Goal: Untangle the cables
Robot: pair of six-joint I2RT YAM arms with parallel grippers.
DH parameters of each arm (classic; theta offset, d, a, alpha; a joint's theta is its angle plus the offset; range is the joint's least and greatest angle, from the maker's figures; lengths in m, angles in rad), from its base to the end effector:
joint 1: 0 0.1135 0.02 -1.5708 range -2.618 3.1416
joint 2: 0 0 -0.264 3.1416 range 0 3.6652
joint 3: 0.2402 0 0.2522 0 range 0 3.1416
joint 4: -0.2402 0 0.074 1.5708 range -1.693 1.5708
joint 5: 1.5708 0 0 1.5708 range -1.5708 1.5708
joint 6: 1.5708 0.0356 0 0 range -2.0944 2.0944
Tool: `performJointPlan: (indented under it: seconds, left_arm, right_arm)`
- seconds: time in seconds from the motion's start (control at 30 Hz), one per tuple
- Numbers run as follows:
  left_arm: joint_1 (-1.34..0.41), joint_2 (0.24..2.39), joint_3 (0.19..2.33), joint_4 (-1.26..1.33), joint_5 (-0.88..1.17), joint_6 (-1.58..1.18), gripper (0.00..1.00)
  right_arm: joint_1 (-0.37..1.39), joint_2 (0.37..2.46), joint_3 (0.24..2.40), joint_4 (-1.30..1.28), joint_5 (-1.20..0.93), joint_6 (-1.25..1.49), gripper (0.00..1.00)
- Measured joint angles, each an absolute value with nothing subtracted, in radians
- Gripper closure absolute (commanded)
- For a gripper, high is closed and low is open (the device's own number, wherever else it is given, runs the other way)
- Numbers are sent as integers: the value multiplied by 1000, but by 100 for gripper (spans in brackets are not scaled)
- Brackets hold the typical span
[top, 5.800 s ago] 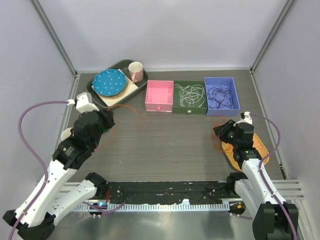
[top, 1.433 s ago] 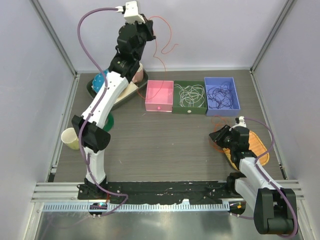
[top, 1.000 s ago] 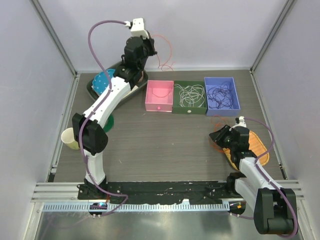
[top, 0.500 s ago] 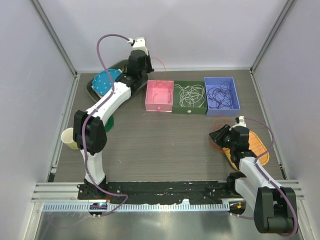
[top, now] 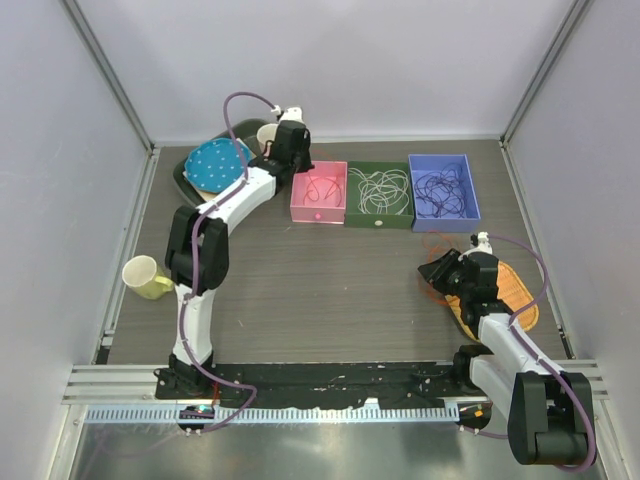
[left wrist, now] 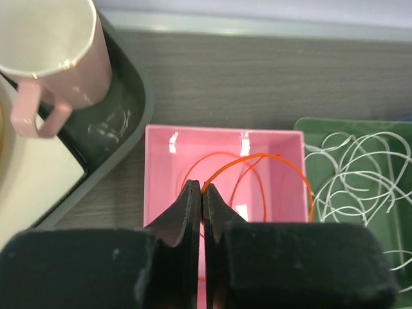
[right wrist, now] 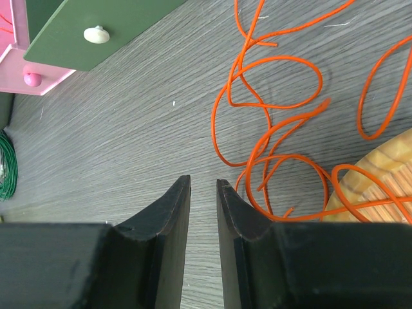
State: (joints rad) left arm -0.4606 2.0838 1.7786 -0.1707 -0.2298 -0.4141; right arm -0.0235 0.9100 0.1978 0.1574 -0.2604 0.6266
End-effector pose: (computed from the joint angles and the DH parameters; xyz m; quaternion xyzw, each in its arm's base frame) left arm 0.4496 -0.2140 0.2774 -0.0399 0.8494 -0.1303 0.5099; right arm 0.1749 0.0051 0.1502 0.2168 0.8411 0.2516 0.4269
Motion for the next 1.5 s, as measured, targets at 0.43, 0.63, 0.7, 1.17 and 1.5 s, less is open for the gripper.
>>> performJointPlan:
  seconds: [0.43,0.63,0.7,1.17,1.5]
  left_arm:
    - [-461,2101,1742,-274,-150,-444,20]
    - [-465,1998,1676,-309,-101,-437,0]
    - [-466,1947,1654,-318,-75,-437,0]
    - [-470,1492,1169,-235,93,-490,0]
    - [-563,1170,669,-26,266,-600,0]
  right_arm:
    - [-23,910,198,157,-260,627,71]
    - [-23,910,198,157,-265,627,71]
    - [-23,910,198,157,-266,627,71]
    - [37,847,198,152,-319,631,99]
    - [450,865,249,159,-285,625,90]
